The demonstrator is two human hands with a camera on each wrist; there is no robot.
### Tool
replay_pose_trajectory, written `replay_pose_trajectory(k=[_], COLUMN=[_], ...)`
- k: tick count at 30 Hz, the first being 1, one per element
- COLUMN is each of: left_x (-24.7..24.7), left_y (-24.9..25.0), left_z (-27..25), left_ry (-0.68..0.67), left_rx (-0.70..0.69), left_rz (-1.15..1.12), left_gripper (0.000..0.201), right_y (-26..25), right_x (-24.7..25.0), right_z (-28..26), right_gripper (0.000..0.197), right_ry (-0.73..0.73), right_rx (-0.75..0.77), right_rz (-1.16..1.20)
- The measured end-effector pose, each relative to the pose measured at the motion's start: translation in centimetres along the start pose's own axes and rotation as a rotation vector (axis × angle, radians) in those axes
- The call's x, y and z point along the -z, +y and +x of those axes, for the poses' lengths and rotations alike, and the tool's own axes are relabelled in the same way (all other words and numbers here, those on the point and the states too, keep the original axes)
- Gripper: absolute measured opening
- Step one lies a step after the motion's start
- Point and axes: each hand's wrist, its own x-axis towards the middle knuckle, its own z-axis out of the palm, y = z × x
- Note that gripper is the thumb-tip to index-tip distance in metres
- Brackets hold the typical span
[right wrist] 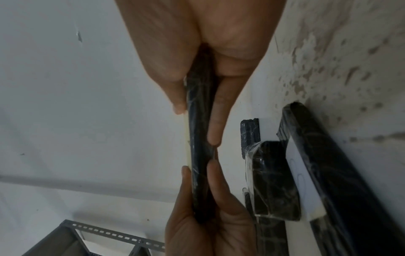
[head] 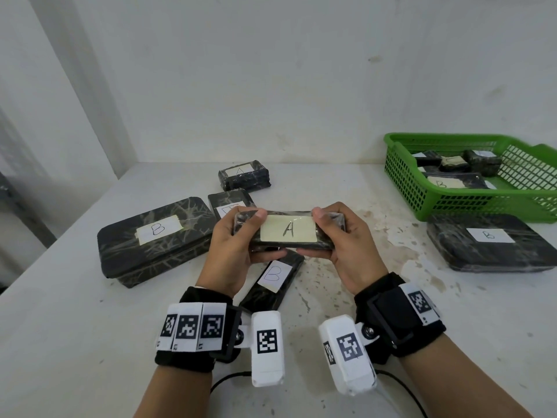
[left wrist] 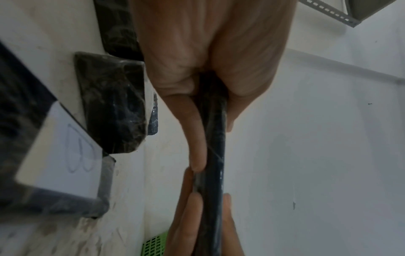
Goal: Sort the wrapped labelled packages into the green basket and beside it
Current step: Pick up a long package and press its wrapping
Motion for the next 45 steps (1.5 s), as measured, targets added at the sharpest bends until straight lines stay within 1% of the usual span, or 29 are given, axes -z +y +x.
replay_pose_trajectory(k=[2, 3, 4, 5, 7, 8, 10, 12, 15, 16, 19, 22, 24, 27, 28, 31, 32, 34, 36, 39, 40, 43, 45], left_x=[0.07, 0.05, 0.04, -0.02, -0.03, -0.03, -0.07, -0.07, -0.14, -0.12, -0.13, -0.15, -0.09, -0.05, -0.06, -0.19, -0.2, -0.17, -0.02, 0.1, 0.11, 0.12, 0.09], left_y=[0.41, 0.55, 0.62, 0.58, 0.38, 0.21, -0.01, -0.06, 0.21, 0.29, 0.2, 0.02, 0.09, 0.24, 0.29, 0.23, 0.14, 0.09, 0.21, 0.43, 0.44, 0.23, 0.11], left_z=[-0.2, -0.25, -0.32, -0.31, -0.29, -0.24, -0.17, -0.17, -0.26, -0.31, -0.29, -0.28, -0.31, -0.39, -0.43, -0.44, -0.42, -0.43, -0.43, -0.43, -0.44, -0.38, -0.3], left_ry=[-0.06, -0.069, -0.055, -0.021, 0.037, 0.046, 0.046, 0.033, -0.017, -0.022, 0.02, 0.043, 0.03, -0.01, -0.012, 0.024, 0.038, 0.049, 0.035, -0.015, -0.016, 0.029, 0.058], left_rx=[0.036, 0.036, 0.019, -0.006, -0.051, -0.065, -0.058, -0.048, -0.015, -0.012, -0.045, -0.065, -0.065, -0.045, -0.043, -0.068, -0.073, -0.082, -0.076, -0.055, -0.058, -0.1, -0.112], left_rz=[-0.048, -0.057, -0.053, -0.036, 0.015, 0.036, 0.051, 0.042, 0.006, 0.001, 0.022, 0.037, 0.032, 0.017, 0.019, 0.031, 0.038, 0.048, 0.038, 0.006, 0.006, 0.045, 0.055], left_gripper=[0.032, 0.034, 0.03, 0.021, 0.005, 0.004, 0.004, 0.007, 0.027, 0.028, 0.011, 0.011, 0.011, 0.025, 0.027, 0.01, 0.008, 0.007, 0.008, 0.021, 0.02, 0.006, 0.008], right_y=[-0.17, -0.25, -0.27, -0.29, -0.21, -0.13, -0.01, 0.02, -0.06, -0.1, -0.21, -0.2, -0.15, -0.05, -0.08, -0.12, -0.17, -0.19, -0.25, -0.26, -0.29, -0.36, -0.5], right_x=[-0.09, -0.15, -0.25, -0.39, -0.65, -0.72, -0.67, -0.57, -0.52, -0.55, -0.61, -0.64, -0.69, -0.71, -0.75, -0.69, -0.66, -0.58, -0.54, -0.48, -0.49, -0.42, -0.24], right_z=[-0.17, -0.23, -0.26, -0.26, -0.27, -0.27, -0.35, -0.38, -0.4, -0.41, -0.39, -0.41, -0.42, -0.45, -0.45, -0.35, -0.32, -0.3, -0.28, -0.28, -0.3, -0.19, -0.12], right_gripper=[0.015, 0.015, 0.015, 0.015, 0.015, 0.018, 0.021, 0.017, 0.018, 0.017, 0.017, 0.021, 0.02, 0.021, 0.021, 0.019, 0.019, 0.023, 0.019, 0.016, 0.016, 0.017, 0.021], right_ry=[0.01, 0.009, 0.007, 0.005, -0.002, -0.003, 0.014, 0.035, 0.049, 0.046, 0.023, 0.011, 0.029, 0.045, 0.046, 0.032, 0.016, -0.015, -0.023, -0.016, -0.019, -0.039, -0.083], right_rx=[0.078, 0.097, 0.094, 0.067, -0.021, -0.055, -0.066, -0.032, 0.004, 0.004, -0.031, -0.066, -0.044, -0.009, -0.005, -0.017, -0.031, -0.054, -0.04, 0.004, 0.005, -0.051, -0.114], right_rz=[-0.04, -0.051, -0.051, -0.041, 0.005, 0.023, 0.015, -0.005, -0.012, -0.017, -0.008, 0.016, 0.0, -0.013, -0.012, -0.005, 0.0, 0.01, 0.004, -0.019, -0.019, 0.005, 0.061])
